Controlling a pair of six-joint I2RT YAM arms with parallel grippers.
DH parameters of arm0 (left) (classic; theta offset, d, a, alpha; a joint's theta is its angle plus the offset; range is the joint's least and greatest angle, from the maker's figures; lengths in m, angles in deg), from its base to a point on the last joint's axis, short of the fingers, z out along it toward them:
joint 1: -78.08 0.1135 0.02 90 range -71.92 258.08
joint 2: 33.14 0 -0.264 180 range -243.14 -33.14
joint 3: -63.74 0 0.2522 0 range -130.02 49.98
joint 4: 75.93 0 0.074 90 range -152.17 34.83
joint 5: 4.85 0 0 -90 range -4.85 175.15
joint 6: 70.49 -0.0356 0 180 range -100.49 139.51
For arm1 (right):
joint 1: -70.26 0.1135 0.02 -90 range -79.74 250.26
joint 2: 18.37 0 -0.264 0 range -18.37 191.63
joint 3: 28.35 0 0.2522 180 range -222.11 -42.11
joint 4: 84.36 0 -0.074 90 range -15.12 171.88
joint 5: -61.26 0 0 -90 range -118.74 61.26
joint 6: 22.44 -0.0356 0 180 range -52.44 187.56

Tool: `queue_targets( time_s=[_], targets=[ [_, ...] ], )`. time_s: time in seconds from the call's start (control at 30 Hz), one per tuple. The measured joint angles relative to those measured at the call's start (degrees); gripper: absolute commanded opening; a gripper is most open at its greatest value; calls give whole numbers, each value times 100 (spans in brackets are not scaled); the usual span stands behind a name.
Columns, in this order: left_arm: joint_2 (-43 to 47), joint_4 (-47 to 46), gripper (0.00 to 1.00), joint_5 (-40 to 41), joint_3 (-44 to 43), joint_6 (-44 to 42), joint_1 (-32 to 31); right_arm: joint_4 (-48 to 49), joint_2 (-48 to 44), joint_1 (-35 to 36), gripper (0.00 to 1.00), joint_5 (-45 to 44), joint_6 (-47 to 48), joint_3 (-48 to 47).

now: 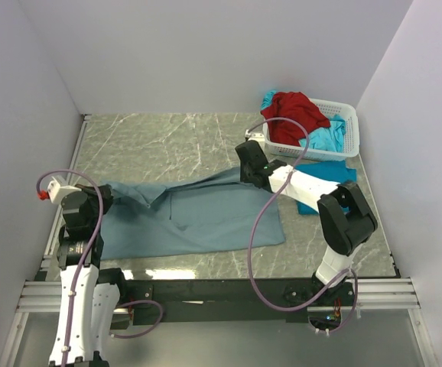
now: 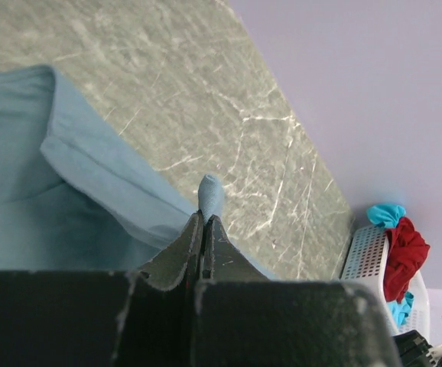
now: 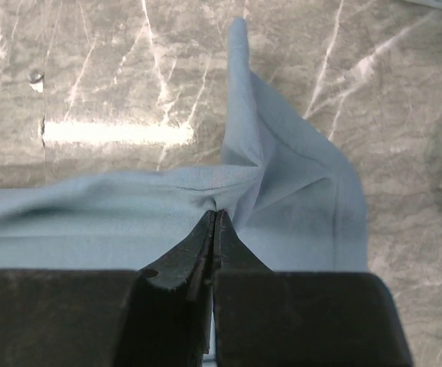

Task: Fold and stack the t-shirts
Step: Fold the tshirt

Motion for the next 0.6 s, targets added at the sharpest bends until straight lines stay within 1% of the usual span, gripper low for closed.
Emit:
queue_targets(
  time_s=[0.17,0.3,0.5,0.6],
  targets=[
    [208,509,0,0,28,120,0,72,-192,0,0,4,-9,227],
    [538,1084,0,52,162,280,0,221,-282,17,0,11,-44,448],
    [1248,1976,0,164,245,831,-7,334,-428,55,0,13,-120,929],
    [1224,2387,0,195,181,1095,-7,337,-584,70,0,13,-173,1139]
  ],
)
